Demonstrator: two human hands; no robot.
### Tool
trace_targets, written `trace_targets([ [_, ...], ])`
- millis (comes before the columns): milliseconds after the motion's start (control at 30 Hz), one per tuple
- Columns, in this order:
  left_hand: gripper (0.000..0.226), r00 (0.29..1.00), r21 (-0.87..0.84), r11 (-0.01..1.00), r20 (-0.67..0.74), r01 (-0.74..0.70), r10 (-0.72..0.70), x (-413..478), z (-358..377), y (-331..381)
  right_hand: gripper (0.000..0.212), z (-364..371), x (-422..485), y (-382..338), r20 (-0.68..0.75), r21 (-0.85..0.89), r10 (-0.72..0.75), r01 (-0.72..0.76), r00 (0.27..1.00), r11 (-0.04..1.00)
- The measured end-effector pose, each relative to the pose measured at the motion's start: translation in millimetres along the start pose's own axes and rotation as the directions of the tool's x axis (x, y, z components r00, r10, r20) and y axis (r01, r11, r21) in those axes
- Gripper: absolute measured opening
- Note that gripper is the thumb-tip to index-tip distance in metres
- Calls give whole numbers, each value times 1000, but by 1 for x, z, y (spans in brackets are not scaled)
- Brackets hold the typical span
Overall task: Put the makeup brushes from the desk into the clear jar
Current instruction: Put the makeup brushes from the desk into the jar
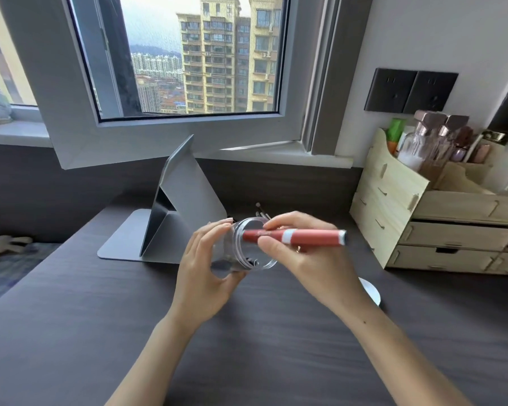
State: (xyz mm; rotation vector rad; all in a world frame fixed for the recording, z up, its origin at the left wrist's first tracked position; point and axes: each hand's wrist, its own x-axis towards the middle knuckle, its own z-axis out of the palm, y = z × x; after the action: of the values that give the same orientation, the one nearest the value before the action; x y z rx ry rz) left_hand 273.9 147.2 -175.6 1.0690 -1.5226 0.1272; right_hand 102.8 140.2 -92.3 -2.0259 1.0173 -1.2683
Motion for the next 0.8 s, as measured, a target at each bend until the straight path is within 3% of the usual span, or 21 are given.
trace_targets([
  [67,69,1000,18,1000,12,-12,12,-1,0,-1,11,4,0,3,11,-189,23,-21,1000,982],
  [100,70,1000,24,1000,14,-15,15,-1,0,-1,13,4,0,4,5,-205,42,-40,999,978],
  [333,70,999,96,995,30,-36,33,1,-2,-1,25,-4,-3,14,71,28,157,-159,985,987],
  [533,68,995,206,977,89,-54,36,1,-1,-5,5,-16,-1,34,27,219,185,-186,982,958],
  [567,68,994,219,974,103,-57,35,0,0,-5,5,-13,-1,38,-4,160,150,-147,989,976],
  [633,69,991,223,973,129,-63,34,0,1,-5,13,0,-3,45,-34,-131,-36,31,999,991],
  [700,74,986,239,969,164,-68,29,-2,2,-4,26,13,-4,49,24,-373,-211,204,977,905],
  [800,77,986,267,963,167,-37,-8,-1,0,-5,31,10,1,50,149,-384,-148,195,978,902],
])
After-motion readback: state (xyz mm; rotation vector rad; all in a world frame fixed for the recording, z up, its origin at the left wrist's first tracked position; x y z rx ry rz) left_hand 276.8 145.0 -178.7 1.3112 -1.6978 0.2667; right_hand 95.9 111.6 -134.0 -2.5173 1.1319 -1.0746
